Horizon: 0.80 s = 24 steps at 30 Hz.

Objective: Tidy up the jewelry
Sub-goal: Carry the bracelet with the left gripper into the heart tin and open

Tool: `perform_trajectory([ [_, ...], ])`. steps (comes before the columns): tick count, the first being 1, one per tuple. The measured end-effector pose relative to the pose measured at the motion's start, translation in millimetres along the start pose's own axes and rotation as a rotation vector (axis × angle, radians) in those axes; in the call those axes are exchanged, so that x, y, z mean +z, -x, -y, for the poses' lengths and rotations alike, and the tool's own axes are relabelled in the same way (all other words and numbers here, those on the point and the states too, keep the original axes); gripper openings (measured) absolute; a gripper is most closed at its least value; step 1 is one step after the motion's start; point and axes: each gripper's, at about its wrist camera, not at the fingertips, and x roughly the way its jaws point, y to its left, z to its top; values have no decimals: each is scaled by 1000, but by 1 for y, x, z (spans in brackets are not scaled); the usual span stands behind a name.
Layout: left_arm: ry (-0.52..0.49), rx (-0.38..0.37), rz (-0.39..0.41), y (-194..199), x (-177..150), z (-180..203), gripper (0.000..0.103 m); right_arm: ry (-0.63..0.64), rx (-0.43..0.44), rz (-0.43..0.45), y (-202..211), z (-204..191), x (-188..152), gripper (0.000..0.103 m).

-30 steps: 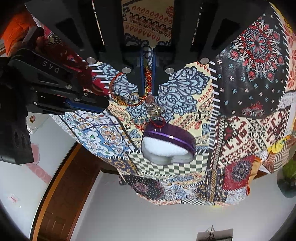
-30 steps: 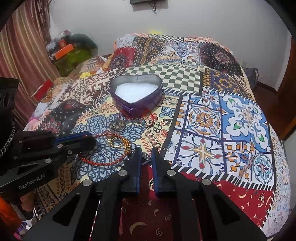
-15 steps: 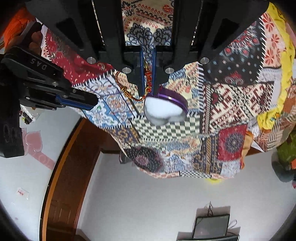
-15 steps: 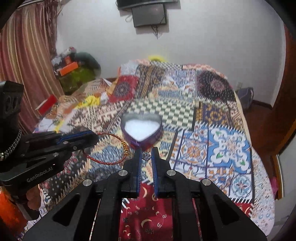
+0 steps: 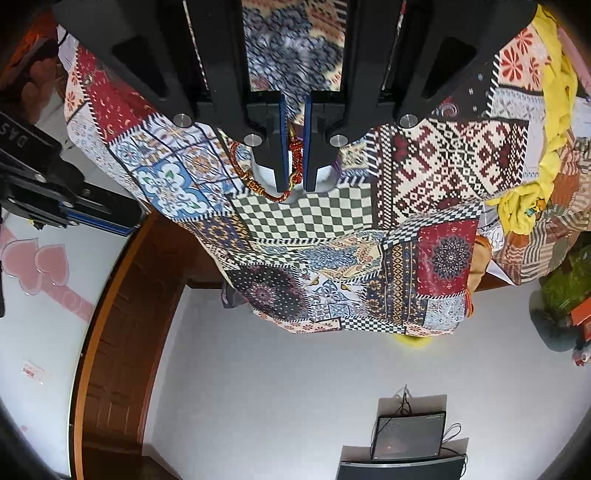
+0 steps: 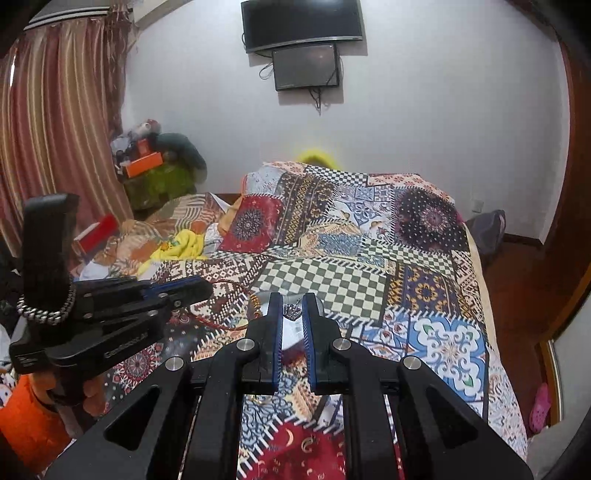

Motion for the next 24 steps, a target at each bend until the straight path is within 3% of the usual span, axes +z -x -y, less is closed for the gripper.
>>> perform_trajectory([
  [10,6,-32,-70,-49,9,-15,6,35,50,-40,-38,-1,7,9],
  [24,4,-58,-184,-100,4,-26,5,39,163,-237,-111,13,-4,9],
])
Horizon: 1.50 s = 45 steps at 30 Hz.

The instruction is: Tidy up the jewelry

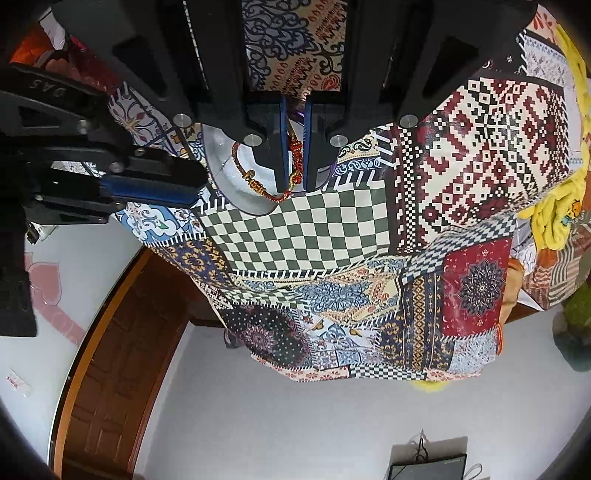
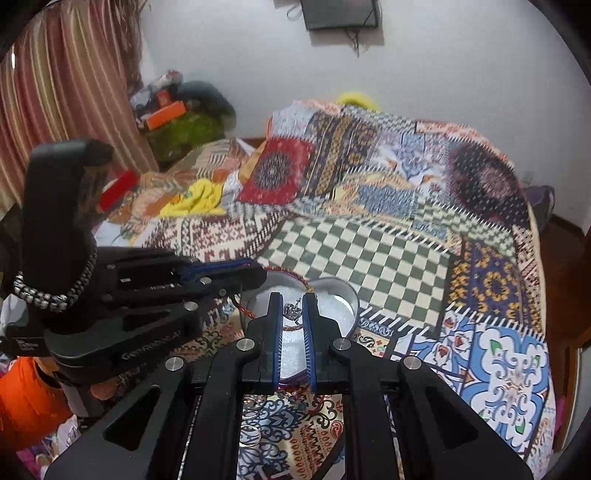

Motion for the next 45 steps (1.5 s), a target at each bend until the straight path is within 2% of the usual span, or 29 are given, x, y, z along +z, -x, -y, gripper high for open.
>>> perform_trajectory([
  [10,-34,10,-42,-18,-2,0,5,-4,6,-115,-32,14,-6,9],
  [23,-35,17,-61,-15,-4,0,6,35,-31,-147,-39,7,-6,10],
  [26,-33,17,-59,-11,-4,-1,12,51,-48,-153,-38,3,-6,10],
  [28,-34,18,-53,-6,-4,-1,20,66,-68,-152,-36,0,-7,12],
  [31,-46,46,-34,3,-4,0,31,83,-100,-140,-31,-5,-7,21],
  [33,-47,50,-24,11,-4,1,32,93,-124,-123,-25,-9,-7,34],
  [35,-41,52,-16,18,-4,0,32,97,-141,-100,-17,-11,-7,37],
  [45,10,74,28,58,-7,-10,32,77,-167,-47,14,-21,-7,38],
])
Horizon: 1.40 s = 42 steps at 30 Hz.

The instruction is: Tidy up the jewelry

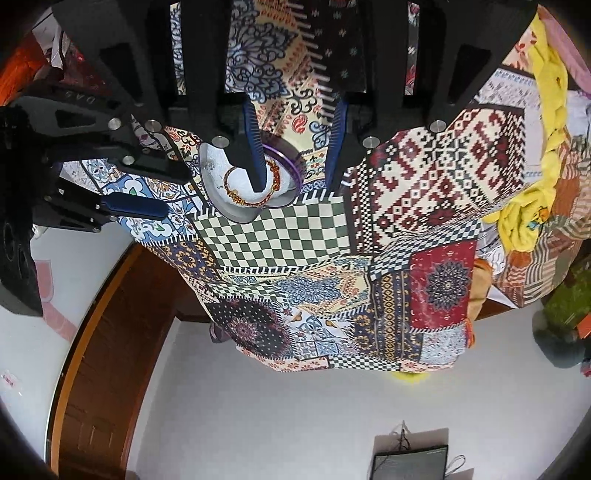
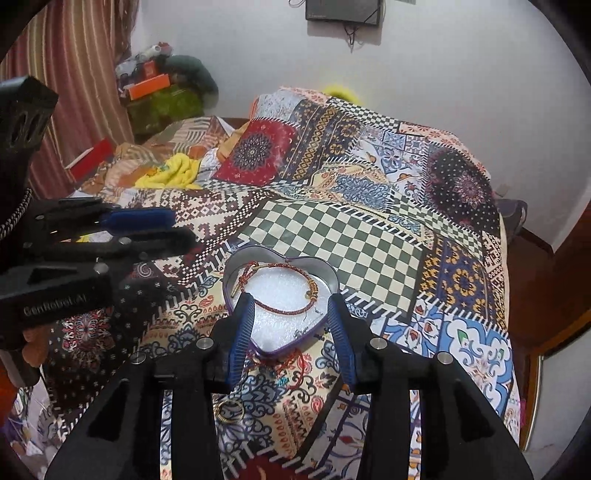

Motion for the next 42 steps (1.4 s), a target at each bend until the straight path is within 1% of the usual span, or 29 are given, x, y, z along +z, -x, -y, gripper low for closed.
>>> perform_trajectory([
  [5,15,5,0,13,-8,-2,32,-26,-5,8,13,2,-6,38],
  [9,17,-3,-16,16,-19,1,32,-39,-7,3,21,4,-14,38],
  [16,19,-43,-65,15,-41,13,32,-60,2,-36,21,2,-37,38],
  [19,17,-60,-87,12,-54,19,32,-79,35,-66,19,-1,-52,38],
  [21,10,-58,-102,10,-61,23,32,-78,47,-93,13,-5,-61,38],
  [23,0,-47,-114,9,-67,26,32,-77,57,-113,8,-9,-66,38],
  [25,3,-57,-125,8,-72,27,32,-78,71,-127,3,-12,-69,38],
  [28,6,-68,-136,7,-75,27,32,-54,85,-147,-6,-20,-69,38],
  [30,-5,-53,-136,7,-76,26,32,-25,78,-155,-12,-26,-68,38],
  [32,-7,-53,-138,7,-76,25,32,-4,78,-173,-18,-30,-67,38],
  [37,3,-67,-136,5,-74,20,32,-14,115,-191,-26,-28,-65,38],
  [38,7,-74,-136,4,-74,20,32,-17,124,-189,-26,-28,-65,37],
  [40,14,-82,-139,1,-73,20,32,-16,142,-184,-27,-28,-67,30],
  [41,18,-85,-141,0,-73,19,32,-13,143,-183,-27,-29,-68,24],
  [42,21,-88,-142,-1,-73,20,32,-10,140,-181,-28,-30,-68,23],
])
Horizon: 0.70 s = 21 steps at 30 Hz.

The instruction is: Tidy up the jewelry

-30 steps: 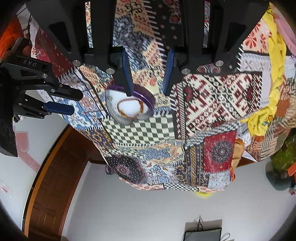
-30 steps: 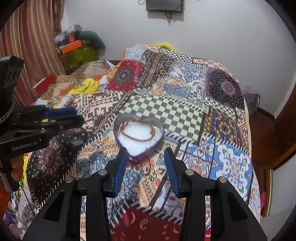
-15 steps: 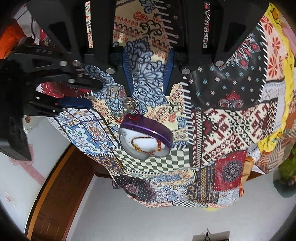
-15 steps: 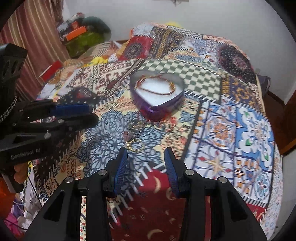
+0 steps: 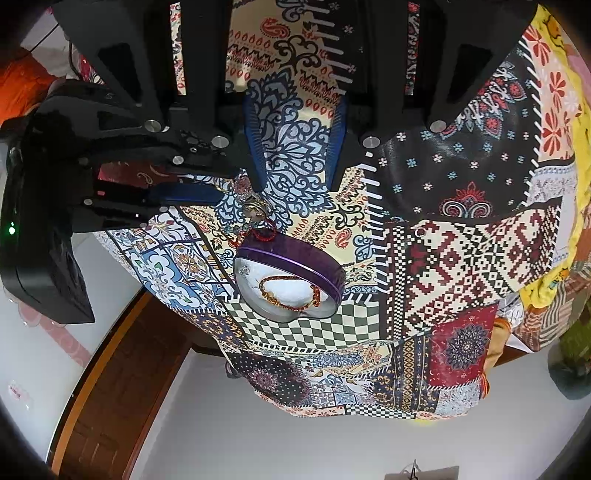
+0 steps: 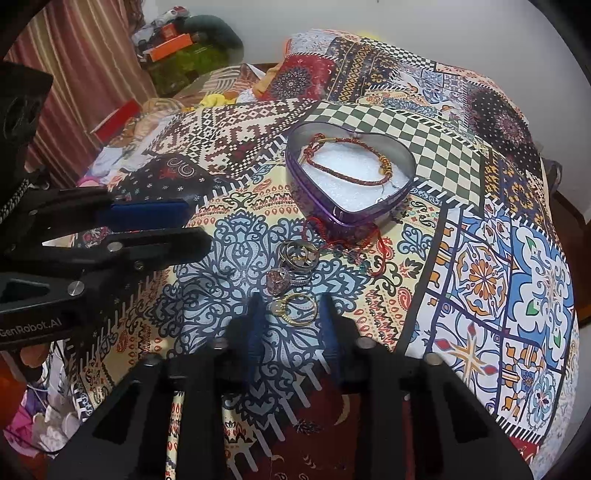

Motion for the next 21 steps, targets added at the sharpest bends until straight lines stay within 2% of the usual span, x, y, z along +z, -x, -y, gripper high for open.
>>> perform_trajectory([
  [5,-1,-26,-9,-4,0,8,32,-17,18,17,4,3,0,20],
  [6,-9,-34,-11,-5,0,12,32,-21,21,23,6,3,0,9],
  [15,-54,-47,-33,-21,1,32,32,-34,-47,67,25,17,-11,9],
  [18,-44,-55,-49,-30,2,33,32,-53,-36,72,31,24,-16,9],
  [20,-37,-49,-43,-34,3,34,28,-69,-27,76,34,29,-18,9],
  [21,-34,-48,-42,-36,3,34,23,-83,-20,70,34,32,-18,9],
])
